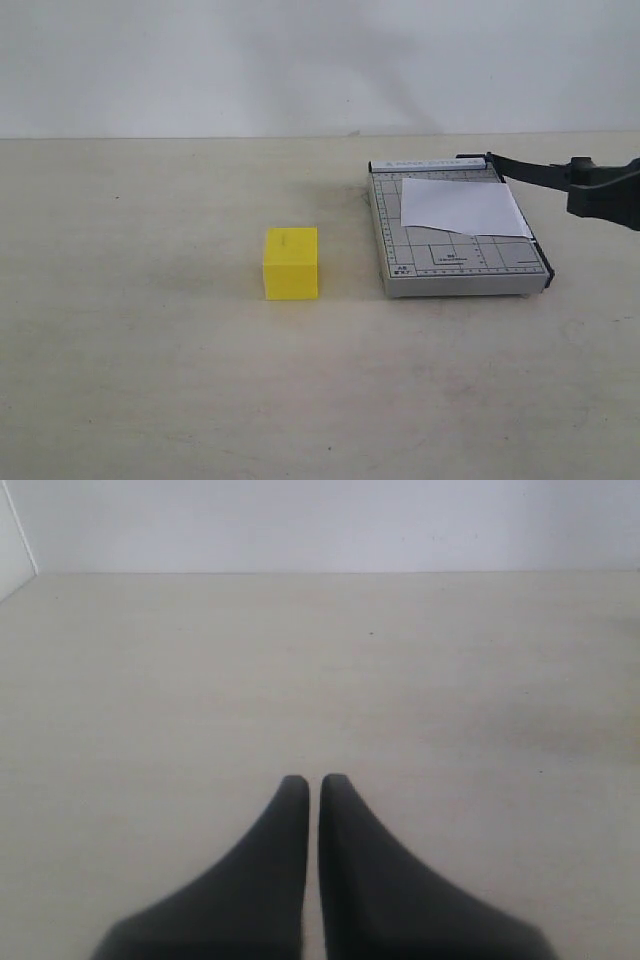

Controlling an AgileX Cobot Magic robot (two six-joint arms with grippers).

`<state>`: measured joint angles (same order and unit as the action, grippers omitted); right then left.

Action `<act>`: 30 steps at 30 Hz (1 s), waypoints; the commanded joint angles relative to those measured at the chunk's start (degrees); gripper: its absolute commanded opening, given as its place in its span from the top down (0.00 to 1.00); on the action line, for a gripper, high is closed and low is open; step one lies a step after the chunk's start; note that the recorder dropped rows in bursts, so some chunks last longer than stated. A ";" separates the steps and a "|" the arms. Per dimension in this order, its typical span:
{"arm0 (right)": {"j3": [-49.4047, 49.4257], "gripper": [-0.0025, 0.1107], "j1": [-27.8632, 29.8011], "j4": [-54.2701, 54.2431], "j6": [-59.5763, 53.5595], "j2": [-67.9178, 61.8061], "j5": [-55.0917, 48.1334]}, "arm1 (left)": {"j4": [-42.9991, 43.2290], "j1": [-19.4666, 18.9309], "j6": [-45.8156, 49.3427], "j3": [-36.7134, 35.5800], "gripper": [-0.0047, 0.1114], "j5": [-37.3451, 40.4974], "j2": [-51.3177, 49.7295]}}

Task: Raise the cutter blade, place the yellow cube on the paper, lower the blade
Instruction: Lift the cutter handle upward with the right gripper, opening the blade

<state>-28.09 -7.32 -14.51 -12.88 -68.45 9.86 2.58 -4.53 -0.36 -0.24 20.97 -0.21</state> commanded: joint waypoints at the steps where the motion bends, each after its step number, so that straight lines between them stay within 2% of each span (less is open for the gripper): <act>1: -1.36 0.98 0.01 1.86 -1.35 0.62 4.98 | 0.00 -0.11 -0.49 0.24 0.92 -0.52 0.21; 4: -1.36 0.97 0.01 1.86 -1.57 0.62 4.88 | 0.00 -0.11 -0.49 0.24 0.92 -0.52 0.21; 6: -1.36 0.91 0.01 1.86 -1.82 0.62 4.90 | 0.00 -0.11 -0.49 0.24 0.92 -0.52 0.21; 11: -1.36 0.61 0.01 1.86 -2.23 0.62 4.90 | 0.00 -0.11 -0.49 0.24 0.92 -0.52 0.21; 15: -1.36 0.48 0.01 1.86 -2.23 0.62 5.21 | 0.00 -0.11 -0.49 0.24 0.92 -0.52 0.21; 18: -3.26 0.48 0.01 1.86 -3.29 3.27 5.20 | 0.00 -0.11 -0.49 0.24 0.92 -0.52 0.21; 23: -8.45 0.50 0.01 1.33 -11.91 13.11 4.85 | 0.00 -0.11 -0.49 0.24 0.92 -0.52 0.21; 25: -8.57 0.61 0.01 1.33 -12.12 18.24 4.22 | 0.00 -0.11 -0.49 0.24 0.92 -0.52 0.21; 26: -8.57 0.74 0.01 1.33 -12.12 21.35 1.20 | 0.00 -0.11 -0.49 0.24 0.92 -0.52 0.21; 27: -8.57 0.83 0.01 1.33 -12.12 23.06 -0.78 | 0.00 -0.11 -0.49 0.24 0.92 -0.52 0.21; 28: -8.57 0.98 0.01 1.33 -12.54 26.21 -4.78 | 0.00 -0.11 -0.49 0.24 0.92 -0.52 0.21; 30: -8.57 0.98 0.01 1.33 -12.54 30.40 -12.04 | 0.00 -0.11 -0.49 0.24 0.92 -0.52 0.21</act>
<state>-36.41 -7.32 -13.27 -24.95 -41.74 4.36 2.58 -4.53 -0.36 -0.24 20.97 -0.21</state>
